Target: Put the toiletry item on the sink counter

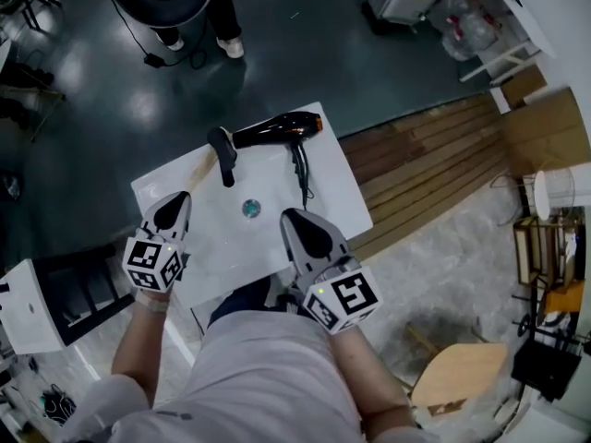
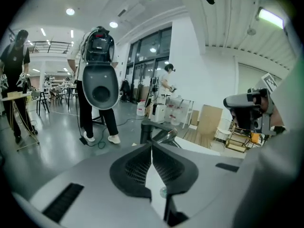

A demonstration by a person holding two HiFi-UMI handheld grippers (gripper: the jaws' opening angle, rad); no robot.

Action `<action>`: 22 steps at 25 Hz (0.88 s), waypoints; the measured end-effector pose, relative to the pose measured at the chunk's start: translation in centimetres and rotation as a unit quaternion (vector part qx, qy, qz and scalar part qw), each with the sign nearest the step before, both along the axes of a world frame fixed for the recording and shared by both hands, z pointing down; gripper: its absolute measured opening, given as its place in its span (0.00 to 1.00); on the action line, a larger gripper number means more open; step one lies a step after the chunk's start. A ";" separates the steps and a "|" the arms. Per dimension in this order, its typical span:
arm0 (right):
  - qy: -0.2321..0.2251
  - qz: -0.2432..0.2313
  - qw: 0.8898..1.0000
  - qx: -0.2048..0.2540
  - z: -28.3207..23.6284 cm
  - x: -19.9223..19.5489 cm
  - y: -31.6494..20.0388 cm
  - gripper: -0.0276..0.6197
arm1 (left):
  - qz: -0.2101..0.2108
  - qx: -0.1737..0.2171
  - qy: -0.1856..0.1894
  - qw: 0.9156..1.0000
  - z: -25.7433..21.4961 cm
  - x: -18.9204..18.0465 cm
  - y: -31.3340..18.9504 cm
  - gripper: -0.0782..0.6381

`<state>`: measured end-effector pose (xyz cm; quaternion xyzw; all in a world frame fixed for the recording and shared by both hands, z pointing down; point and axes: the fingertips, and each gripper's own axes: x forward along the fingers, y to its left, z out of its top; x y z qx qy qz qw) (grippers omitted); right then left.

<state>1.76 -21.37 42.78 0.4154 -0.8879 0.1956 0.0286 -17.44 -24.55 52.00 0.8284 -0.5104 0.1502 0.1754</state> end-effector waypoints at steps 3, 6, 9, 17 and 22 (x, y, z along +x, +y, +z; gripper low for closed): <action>-0.005 -0.007 1.000 0.009 -1.0 1.0 1.0 0.09 | 0.005 0.006 0.009 1.000 -2.1 2.0 1.7 0.14; -0.010 -0.013 1.000 0.018 -1.8 2.0 1.9 0.09 | 0.011 0.014 0.015 1.000 -4.0 3.9 3.0 0.14; -0.016 -0.017 0.999 0.026 -2.4 3.1 2.8 0.09 | 0.017 0.023 0.026 0.999 -5.9 5.7 4.1 0.13; -0.028 -0.031 0.998 0.048 -3.4 5.4 6.0 0.09 | 0.059 0.051 0.048 0.996 -10.4 11.8 7.4 0.13; -0.038 -0.030 0.997 0.066 -4.8 7.3 7.0 0.09 | 0.076 0.062 0.056 0.994 -12.3 15.5 9.2 0.13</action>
